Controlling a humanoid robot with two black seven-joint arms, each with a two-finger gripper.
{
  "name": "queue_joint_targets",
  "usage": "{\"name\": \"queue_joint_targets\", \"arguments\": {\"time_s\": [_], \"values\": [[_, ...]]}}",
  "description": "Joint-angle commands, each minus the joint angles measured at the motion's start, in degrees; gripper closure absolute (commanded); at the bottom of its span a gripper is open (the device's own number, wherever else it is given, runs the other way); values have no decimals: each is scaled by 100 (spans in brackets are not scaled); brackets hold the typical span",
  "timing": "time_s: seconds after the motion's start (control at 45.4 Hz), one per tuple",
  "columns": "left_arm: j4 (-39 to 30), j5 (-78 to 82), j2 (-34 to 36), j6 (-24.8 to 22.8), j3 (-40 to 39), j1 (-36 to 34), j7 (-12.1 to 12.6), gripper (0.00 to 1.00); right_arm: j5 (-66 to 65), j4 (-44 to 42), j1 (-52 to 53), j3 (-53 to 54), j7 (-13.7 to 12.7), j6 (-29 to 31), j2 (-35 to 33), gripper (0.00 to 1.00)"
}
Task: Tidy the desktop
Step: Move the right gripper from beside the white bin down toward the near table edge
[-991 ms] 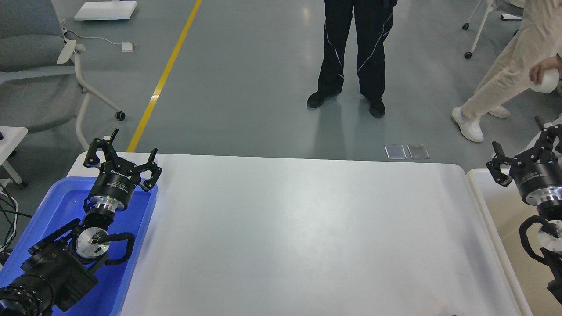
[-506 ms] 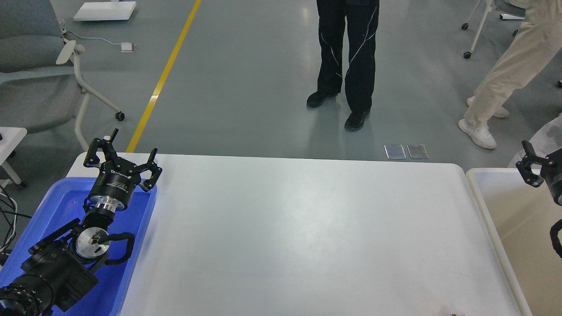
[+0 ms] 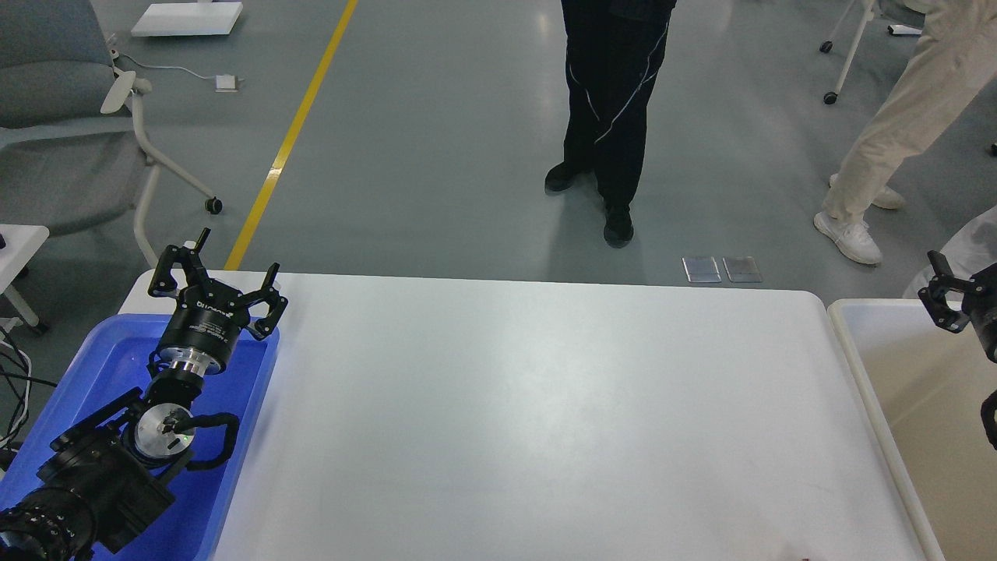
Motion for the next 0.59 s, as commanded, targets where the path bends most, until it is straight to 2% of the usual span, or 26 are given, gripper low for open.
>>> {"name": "queue_joint_targets", "arguments": {"time_s": [0.0, 0.242, 0.572], "values": [[0, 0, -6, 0, 0, -2, 0, 0, -1, -13, -57, -211, -3, -15, -132, 1], [0, 0, 3, 0, 0, -2, 0, 0, -54, -4, 75, -860, -3, 20, -492, 1], [0, 0, 3, 0, 0, 7, 0, 0, -159, 75, 1058, -3013, 5, 38, -1265, 1]]}}
